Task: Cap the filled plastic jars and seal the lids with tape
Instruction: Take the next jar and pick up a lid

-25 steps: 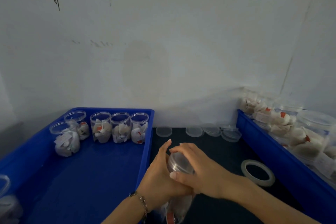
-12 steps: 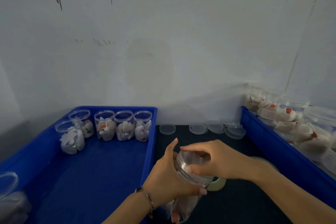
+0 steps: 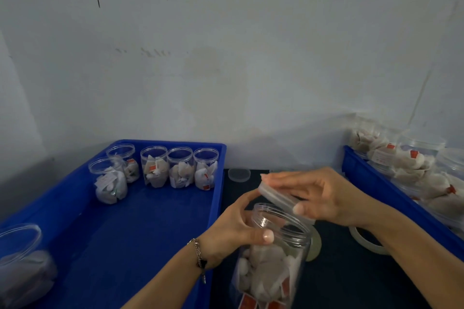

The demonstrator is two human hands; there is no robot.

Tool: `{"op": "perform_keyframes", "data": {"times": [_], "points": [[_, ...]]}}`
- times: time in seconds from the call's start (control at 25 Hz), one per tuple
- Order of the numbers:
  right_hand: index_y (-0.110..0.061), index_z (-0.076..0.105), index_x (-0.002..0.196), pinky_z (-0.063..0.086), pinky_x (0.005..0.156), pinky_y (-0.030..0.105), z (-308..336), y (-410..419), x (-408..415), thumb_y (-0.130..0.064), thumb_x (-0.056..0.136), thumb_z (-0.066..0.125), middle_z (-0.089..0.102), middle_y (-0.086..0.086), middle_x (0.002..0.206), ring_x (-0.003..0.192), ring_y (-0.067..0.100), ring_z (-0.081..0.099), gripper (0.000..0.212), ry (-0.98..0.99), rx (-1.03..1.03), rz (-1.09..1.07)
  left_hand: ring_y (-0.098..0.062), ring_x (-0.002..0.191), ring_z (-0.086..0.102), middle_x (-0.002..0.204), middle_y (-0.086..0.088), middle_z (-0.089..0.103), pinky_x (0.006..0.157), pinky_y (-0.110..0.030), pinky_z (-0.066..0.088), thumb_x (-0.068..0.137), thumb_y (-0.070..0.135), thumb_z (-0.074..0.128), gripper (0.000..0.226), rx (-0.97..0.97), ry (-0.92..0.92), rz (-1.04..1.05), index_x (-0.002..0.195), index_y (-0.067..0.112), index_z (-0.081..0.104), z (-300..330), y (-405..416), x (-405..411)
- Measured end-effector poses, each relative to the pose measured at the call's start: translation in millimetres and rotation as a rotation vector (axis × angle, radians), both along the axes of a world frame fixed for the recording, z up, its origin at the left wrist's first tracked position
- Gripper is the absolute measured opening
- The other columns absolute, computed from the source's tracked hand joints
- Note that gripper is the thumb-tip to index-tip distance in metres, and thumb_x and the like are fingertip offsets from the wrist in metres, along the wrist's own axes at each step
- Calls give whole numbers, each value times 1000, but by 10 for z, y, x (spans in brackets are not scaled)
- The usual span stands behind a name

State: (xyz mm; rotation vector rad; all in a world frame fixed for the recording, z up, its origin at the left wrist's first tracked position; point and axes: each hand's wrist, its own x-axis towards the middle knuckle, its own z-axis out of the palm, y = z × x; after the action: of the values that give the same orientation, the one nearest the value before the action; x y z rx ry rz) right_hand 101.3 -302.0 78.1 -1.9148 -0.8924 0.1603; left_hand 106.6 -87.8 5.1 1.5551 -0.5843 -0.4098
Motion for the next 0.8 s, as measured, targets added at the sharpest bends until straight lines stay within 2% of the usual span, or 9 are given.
{"op": "perform_keyframes", "data": {"times": [0.12, 0.32, 0.4, 0.48, 0.6, 0.68, 0.72, 0.76, 0.8], "points": [[-28, 61, 123, 39, 106, 23, -42, 32, -17, -30, 75, 69, 53, -13, 137, 132, 5, 43, 49, -20, -69, 50, -25, 113, 60, 122, -8, 62, 97, -38, 48, 44, 53, 88, 117, -10, -34, 18, 139, 13, 33, 31, 8, -6], [-47, 58, 121, 37, 105, 17, -113, 106, -6, -38, 75, 67, 48, -26, 137, 130, -4, 40, 48, -28, -183, 15, -14, 109, 62, 115, 6, 67, 89, -25, 50, 46, 55, 86, 101, 35, -108, 94, 131, 21, 44, 35, -27, -34], [-52, 58, 118, 39, 100, 13, -117, 128, -18, -48, 74, 67, 49, -33, 131, 124, -9, 45, 46, 0, -261, -9, -7, 113, 59, 120, 9, 63, 96, -23, 47, 42, 52, 86, 119, 126, -122, 149, 143, 22, 31, -12, -36, -33], [-52, 57, 118, 46, 92, 14, -213, 199, -29, -63, 74, 61, 57, -33, 120, 110, -10, 54, 45, -33, -367, -121, 1, 116, 54, 122, 19, 58, 98, -18, 43, 38, 60, 81, 136, 310, -185, 235, 150, 27, 11, -57, -75, -47], [-36, 51, 110, 49, 69, 26, -482, 328, -37, -87, 70, 23, 61, -13, 101, 82, 2, 59, 70, -203, -736, -422, -3, 119, 50, 127, 19, 56, 99, -23, 38, 35, 77, 67, 140, 635, -341, 306, 145, 40, -10, -125, -152, -72], [-31, 51, 104, 45, 62, 25, -473, 310, 24, -90, 65, 9, 63, -7, 92, 76, 8, 61, 83, -145, -801, -489, -4, 114, 53, 124, 15, 58, 100, -26, 41, 34, 78, 67, 141, 646, -345, 333, 145, 40, -11, -145, -126, -26], [-34, 50, 115, 47, 69, 24, -412, 275, 79, -90, 67, 9, 65, -5, 102, 87, 10, 63, 84, -106, -754, -453, -1, 111, 55, 120, 15, 60, 98, -24, 44, 37, 73, 72, 142, 572, -305, 346, 147, 36, -8, -141, -95, 6], [-42, 39, 132, 45, 85, 24, -343, 247, 128, -87, 71, 14, 59, -4, 126, 110, 13, 58, 79, -73, -685, -364, 3, 106, 57, 115, 16, 62, 93, -19, 47, 40, 65, 79, 140, 482, -268, 357, 149, 31, -3, -130, -55, 44], [-54, 22, 140, 34, 100, 25, -289, 244, 162, -84, 77, 22, 38, -6, 149, 134, 12, 39, 70, -57, -628, -228, 8, 100, 59, 109, 19, 63, 85, -12, 48, 43, 56, 83, 137, 406, -252, 361, 150, 28, 3, -113, -22, 73]]}}
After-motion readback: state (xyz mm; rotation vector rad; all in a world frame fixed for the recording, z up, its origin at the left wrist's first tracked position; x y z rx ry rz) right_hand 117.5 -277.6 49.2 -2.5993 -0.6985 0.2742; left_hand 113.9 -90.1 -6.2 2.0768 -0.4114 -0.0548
